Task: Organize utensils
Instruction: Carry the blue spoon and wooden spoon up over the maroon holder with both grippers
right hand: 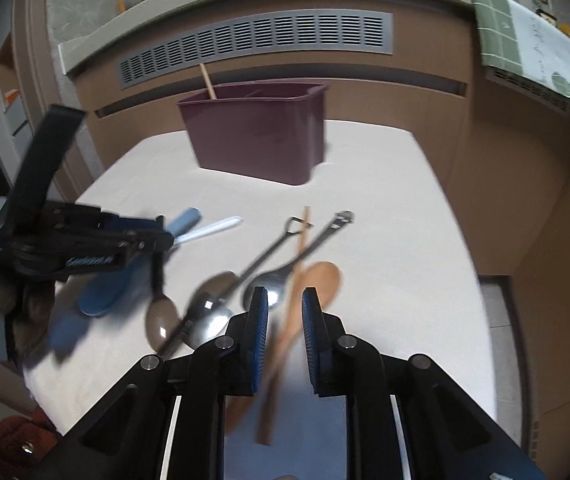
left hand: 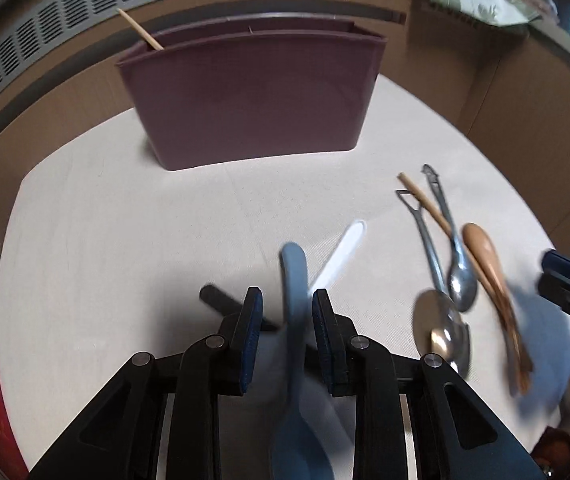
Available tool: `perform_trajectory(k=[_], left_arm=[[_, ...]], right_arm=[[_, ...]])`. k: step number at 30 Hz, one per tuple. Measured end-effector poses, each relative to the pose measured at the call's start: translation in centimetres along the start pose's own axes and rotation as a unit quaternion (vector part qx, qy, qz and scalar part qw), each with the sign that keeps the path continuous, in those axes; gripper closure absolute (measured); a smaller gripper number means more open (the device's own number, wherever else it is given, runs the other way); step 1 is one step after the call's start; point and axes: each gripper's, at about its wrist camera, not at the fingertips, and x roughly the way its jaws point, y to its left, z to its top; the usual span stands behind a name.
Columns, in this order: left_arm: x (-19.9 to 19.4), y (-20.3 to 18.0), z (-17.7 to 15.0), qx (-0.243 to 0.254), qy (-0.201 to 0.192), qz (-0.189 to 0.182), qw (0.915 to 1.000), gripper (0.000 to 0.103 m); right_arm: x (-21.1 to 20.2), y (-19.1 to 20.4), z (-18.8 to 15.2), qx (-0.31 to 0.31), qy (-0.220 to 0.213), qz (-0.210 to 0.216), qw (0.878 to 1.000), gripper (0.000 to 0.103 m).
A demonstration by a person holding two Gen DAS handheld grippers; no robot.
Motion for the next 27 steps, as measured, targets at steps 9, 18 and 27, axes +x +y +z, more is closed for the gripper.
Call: perform_trajectory(k=[9,18,27], left_arm=[[-4.4,1.8,-0.4,-0.060,-0.066,-0.046,0.9950,0.092],[-11.9,2.7,-2.9,-0.113,-0.202,-0.035,0.9721,0.098],[-12.3,3.6,-3.8,-0.132,-0.201,-0.044,0.9696,0.098]], right_arm=[[1.1,-1.4,-0.2,0.041,0.030,0.018,0.999,0.083],[5.2,-2.9,0.9,0.126,0.071,0.024,0.989,0.080],[7.8,-1.7,2.9,0.089,0.063,0.020,0.994,0.069]])
